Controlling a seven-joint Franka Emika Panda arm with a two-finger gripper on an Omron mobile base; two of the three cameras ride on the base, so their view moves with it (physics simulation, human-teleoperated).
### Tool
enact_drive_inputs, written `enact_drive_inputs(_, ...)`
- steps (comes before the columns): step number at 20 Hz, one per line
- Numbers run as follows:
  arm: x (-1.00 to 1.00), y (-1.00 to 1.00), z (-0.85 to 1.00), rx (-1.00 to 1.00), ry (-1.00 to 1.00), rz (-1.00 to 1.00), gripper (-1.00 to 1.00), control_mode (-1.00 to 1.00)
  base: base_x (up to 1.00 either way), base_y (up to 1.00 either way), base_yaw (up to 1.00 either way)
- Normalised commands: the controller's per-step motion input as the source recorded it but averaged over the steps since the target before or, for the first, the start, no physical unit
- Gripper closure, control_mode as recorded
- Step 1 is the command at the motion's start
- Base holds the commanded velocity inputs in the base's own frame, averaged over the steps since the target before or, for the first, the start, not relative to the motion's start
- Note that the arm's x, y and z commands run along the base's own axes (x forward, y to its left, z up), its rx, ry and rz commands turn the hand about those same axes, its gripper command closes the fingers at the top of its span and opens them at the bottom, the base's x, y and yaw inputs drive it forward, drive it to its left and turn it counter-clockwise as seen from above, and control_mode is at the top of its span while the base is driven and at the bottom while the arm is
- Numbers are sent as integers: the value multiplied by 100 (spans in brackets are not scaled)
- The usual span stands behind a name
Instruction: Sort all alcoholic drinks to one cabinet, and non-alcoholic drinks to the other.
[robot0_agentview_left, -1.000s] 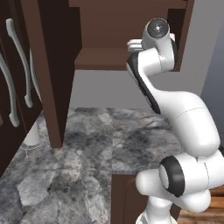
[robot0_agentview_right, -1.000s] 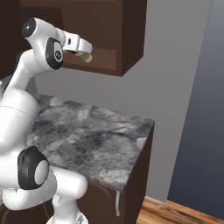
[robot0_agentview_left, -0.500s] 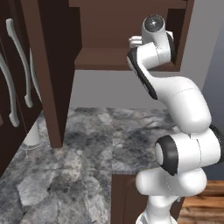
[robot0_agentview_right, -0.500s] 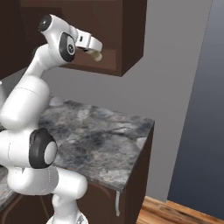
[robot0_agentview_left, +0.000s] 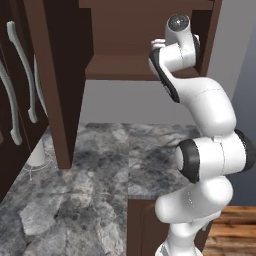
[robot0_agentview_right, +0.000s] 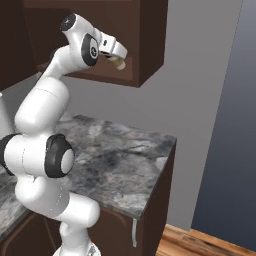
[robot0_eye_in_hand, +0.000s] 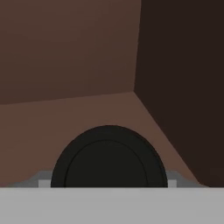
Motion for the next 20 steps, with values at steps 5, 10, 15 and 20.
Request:
enact_drive_inputs(5, 21, -9, -14, 2, 0, -1, 100, -100, 0, 0, 0)
enact_drive_inputs(10, 18, -9, -6, 2, 0, -2, -100, -100, 0, 0, 0)
enact_drive_inputs(15, 19, -9, -8, 2, 0, -1, -100, -100, 0, 0, 0)
enact_drive_inputs(20, 22, -12, -9, 2, 0, -1, -100, -100, 0, 0, 0)
